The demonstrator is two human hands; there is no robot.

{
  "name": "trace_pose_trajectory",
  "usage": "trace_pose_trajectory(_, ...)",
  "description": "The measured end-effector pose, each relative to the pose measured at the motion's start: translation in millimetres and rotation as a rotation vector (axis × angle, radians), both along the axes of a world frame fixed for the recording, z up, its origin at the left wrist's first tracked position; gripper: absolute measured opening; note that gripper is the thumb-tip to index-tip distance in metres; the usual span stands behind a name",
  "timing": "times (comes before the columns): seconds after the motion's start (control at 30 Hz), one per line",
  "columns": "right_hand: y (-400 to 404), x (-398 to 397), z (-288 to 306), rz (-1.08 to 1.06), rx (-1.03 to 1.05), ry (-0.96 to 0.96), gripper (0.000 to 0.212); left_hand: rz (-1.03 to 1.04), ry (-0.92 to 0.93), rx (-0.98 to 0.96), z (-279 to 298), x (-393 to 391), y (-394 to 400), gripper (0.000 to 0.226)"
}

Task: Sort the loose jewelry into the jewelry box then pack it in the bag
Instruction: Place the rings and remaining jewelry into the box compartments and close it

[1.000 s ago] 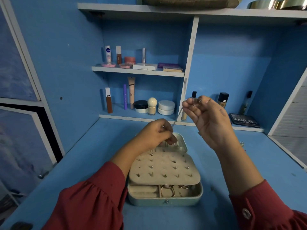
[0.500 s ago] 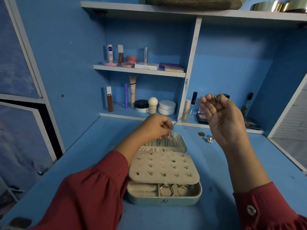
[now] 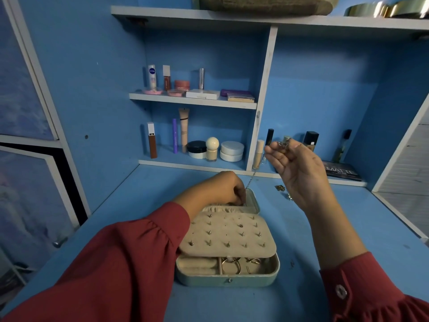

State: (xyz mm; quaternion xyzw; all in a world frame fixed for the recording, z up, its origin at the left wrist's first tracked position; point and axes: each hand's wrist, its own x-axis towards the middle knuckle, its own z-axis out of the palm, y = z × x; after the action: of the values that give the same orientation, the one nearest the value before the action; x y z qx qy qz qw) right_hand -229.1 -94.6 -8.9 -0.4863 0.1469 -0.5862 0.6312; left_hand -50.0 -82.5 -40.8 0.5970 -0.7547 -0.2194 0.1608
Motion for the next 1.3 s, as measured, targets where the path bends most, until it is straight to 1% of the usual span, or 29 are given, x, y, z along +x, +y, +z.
trace_pose_trajectory(0.07, 0, 0, 0, 0.0, 0.006, 0.008, 0.021, -0.016, 0.026, 0.035, 2, -2, 2, 0.02)
trace_pose_trajectory(0.17, 1, 1, 1, 0.002, 0.012, 0.008, 0.019, 0.034, 0.103, 0.094, 4, -1, 0, 0.037)
trace_pose_trajectory(0.23, 3, 1, 0, 0.007, 0.016, 0.009, 0.018, 0.054, 0.119, 0.137, 5, -2, 1, 0.042)
trace_pose_trajectory(0.37, 5, 2, 1, 0.021, 0.019, 0.015, 0.021, 0.034, 0.13, 0.178, 6, -3, 2, 0.037)
trace_pose_trajectory(0.43, 5, 2, 1, 0.032, 0.015, 0.033, 0.022, -0.003, 0.159, 0.166, 9, 0, 3, 0.033)
trace_pose_trajectory(0.47, 6, 3, 1, 0.038, 0.01, 0.05, 0.022, -0.023, 0.214, 0.14, 11, 1, 3, 0.032)
trace_pose_trajectory(0.57, 7, 4, -1, 0.067, -0.007, 0.1, 0.022, -0.082, 0.455, -0.002, 20, 2, 8, 0.034)
trace_pose_trajectory(0.63, 7, 5, -2, 0.09, -0.012, 0.117, 0.021, -0.094, 0.616, -0.055, 24, -1, 12, 0.029)
trace_pose_trajectory(0.7, 6, 6, -3, 0.099, -0.022, 0.137, 0.021, -0.078, 0.709, -0.081, 27, -4, 14, 0.021)
trace_pose_trajectory(0.83, 4, 2, -6, 0.005, -0.076, 0.265, 0.016, -0.03, 0.672, -0.155, 29, -5, 16, 0.009)
trace_pose_trajectory(0.93, -2, 0, -13, -0.078, -0.092, 0.408, 0.01, 0.03, 0.609, -0.141, 25, -1, 14, 0.002)
trace_pose_trajectory(0.97, -5, 1, -17, -0.079, -0.084, 0.445, 0.011, 0.044, 0.589, -0.124, 22, 1, 13, 0.005)
trace_pose_trajectory(1.03, -8, 1, -23, -0.07, -0.075, 0.51, 0.011, 0.063, 0.576, -0.085, 18, 2, 11, 0.018)
trace_pose_trajectory(1.1, -9, 4, -26, -0.065, -0.072, 0.532, 0.012, 0.06, 0.596, -0.074, 16, 0, 11, 0.024)
trace_pose_trajectory(1.3, -7, 8, -27, -0.08, -0.069, 0.531, 0.014, 0.125, 0.586, -0.125, 19, -9, 12, 0.008)
